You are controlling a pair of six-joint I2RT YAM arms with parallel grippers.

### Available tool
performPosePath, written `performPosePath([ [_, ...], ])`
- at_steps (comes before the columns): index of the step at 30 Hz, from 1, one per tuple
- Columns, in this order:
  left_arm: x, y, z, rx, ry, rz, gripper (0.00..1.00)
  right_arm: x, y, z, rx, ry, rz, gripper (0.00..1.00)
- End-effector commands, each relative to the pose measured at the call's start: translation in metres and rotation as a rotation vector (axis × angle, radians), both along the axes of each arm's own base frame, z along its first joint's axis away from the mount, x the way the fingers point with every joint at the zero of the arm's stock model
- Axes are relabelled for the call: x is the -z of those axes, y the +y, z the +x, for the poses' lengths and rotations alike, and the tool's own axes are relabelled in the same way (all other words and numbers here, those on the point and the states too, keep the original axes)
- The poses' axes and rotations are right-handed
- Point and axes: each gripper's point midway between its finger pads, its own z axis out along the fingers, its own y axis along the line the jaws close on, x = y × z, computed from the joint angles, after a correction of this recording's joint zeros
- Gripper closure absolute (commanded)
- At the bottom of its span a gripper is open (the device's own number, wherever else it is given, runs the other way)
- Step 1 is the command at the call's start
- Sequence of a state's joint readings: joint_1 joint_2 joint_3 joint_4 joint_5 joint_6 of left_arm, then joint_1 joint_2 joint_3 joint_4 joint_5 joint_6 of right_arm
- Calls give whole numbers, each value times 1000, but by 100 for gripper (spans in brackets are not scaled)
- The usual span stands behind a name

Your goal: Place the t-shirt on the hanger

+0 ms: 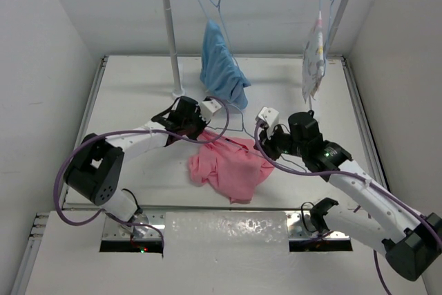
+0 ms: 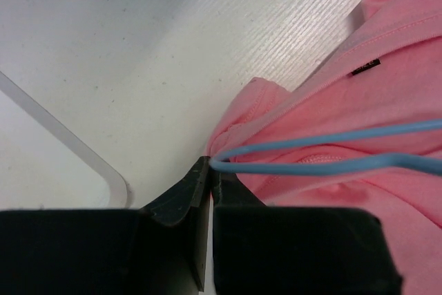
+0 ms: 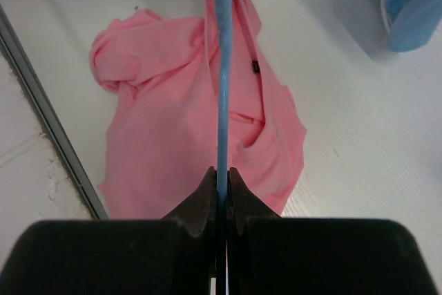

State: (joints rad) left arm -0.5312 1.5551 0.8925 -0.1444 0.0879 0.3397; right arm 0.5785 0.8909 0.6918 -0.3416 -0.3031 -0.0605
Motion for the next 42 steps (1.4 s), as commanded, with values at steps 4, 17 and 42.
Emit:
performPosePath([
  [4,-40,-14,7,35,-89,-106,100,-13,26,16,-74,-75,71,100],
  [17,-49,6,21,-37,-176,-36,100,-2,13,8,-54,-61,15,100],
  [42,-43,-7,27,8,-126,-48,100,14,11,2,-35,-30,23,100],
])
